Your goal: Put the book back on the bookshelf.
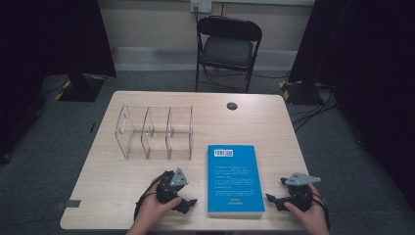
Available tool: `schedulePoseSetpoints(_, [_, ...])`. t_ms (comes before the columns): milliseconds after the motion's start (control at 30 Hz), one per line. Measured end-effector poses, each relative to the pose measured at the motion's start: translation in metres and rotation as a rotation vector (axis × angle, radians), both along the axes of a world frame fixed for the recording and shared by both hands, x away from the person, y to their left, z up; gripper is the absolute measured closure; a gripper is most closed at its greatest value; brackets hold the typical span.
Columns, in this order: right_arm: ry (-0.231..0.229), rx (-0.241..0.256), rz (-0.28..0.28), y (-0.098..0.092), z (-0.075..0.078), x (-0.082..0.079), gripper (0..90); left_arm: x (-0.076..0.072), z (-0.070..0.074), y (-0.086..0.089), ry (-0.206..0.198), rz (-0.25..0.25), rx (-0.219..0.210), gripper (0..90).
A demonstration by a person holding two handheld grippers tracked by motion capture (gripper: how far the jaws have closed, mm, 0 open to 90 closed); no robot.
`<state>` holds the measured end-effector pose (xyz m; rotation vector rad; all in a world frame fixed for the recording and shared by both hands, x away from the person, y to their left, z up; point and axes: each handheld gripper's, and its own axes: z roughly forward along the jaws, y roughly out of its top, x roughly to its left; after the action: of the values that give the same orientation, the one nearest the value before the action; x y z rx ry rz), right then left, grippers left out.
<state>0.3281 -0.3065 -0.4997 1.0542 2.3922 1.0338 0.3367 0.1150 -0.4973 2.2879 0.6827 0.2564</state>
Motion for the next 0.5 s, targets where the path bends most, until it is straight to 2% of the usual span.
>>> schedulePoseSetpoints(33, [0.002, -0.003, 0.01, 0.002, 0.0, 0.0, 11.5, 0.0, 0.002, -0.002, -0.004, -0.022, 0.018, 9.4])
schedulePoseSetpoints(67, [0.011, -0.009, 0.035, 0.007, 0.001, 0.0, 12.0, -0.001, 0.003, -0.006, -0.001, -0.026, 0.01, 17.2])
schedulePoseSetpoints(167, [0.011, -0.017, 0.051, 0.012, 0.002, 0.001, 12.1, -0.001, 0.003, -0.013, 0.002, -0.029, 0.008, 14.3])
schedulePoseSetpoints(233, [0.007, -0.02, 0.068, 0.016, 0.002, 0.003, 11.4, 0.001, 0.003, -0.016, 0.002, -0.051, 0.017, 14.3])
schedulePoseSetpoints(267, [0.026, -0.022, 0.071, 0.016, 0.003, 0.005, 11.5, 0.001, 0.001, -0.02, 0.0, -0.041, -0.006, 12.8])
schedulePoseSetpoints(333, [0.026, -0.019, 0.076, 0.016, 0.003, 0.005, 11.5, 0.002, 0.001, -0.021, -0.002, -0.052, 0.002, 10.9])
schedulePoseSetpoints(467, [0.01, -0.003, 0.089, 0.014, 0.001, 0.005, 11.6, 0.002, -0.004, -0.026, -0.013, -0.068, -0.002, 0.6])
schedulePoseSetpoints(500, [0.008, -0.004, 0.09, 0.014, 0.001, 0.005, 12.4, 0.001, -0.005, -0.028, -0.013, -0.058, -0.026, 0.0])
